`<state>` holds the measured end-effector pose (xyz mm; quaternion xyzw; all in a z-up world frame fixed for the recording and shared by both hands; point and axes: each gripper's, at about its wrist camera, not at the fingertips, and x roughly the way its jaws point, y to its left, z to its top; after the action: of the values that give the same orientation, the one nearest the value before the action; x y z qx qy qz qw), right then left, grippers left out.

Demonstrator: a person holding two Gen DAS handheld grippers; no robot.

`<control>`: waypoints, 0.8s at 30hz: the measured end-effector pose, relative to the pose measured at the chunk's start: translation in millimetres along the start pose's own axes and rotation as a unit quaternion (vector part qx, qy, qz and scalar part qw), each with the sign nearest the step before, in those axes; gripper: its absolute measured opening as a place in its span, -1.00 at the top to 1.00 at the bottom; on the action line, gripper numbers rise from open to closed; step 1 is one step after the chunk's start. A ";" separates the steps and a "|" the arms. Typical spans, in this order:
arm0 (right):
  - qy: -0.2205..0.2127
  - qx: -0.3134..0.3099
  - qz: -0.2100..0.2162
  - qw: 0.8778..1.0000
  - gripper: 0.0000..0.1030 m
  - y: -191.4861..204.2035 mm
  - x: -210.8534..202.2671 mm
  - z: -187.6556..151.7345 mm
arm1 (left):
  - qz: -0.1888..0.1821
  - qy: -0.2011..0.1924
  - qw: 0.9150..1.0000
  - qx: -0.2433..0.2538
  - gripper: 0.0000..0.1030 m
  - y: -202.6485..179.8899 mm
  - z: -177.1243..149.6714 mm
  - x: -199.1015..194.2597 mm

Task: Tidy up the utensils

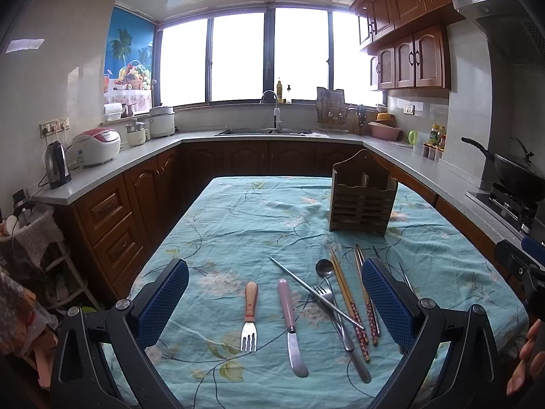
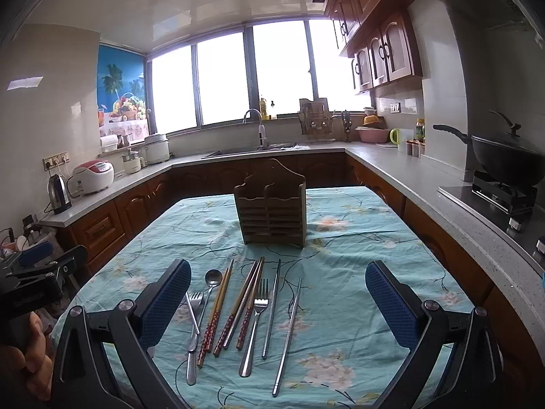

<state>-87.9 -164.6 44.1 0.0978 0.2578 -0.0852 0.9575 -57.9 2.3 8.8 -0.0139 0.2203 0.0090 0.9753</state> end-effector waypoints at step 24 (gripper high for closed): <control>0.007 0.003 0.007 1.000 -1.00 1.6 3.8 -2.1 | 0.000 0.008 1.000 0.001 -0.98 -2.2 -1.5 7.8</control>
<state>-85.4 -163.0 40.6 0.1027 0.2633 -0.0782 0.9560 -51.5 0.1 4.2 -0.0132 0.2279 0.0083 0.9736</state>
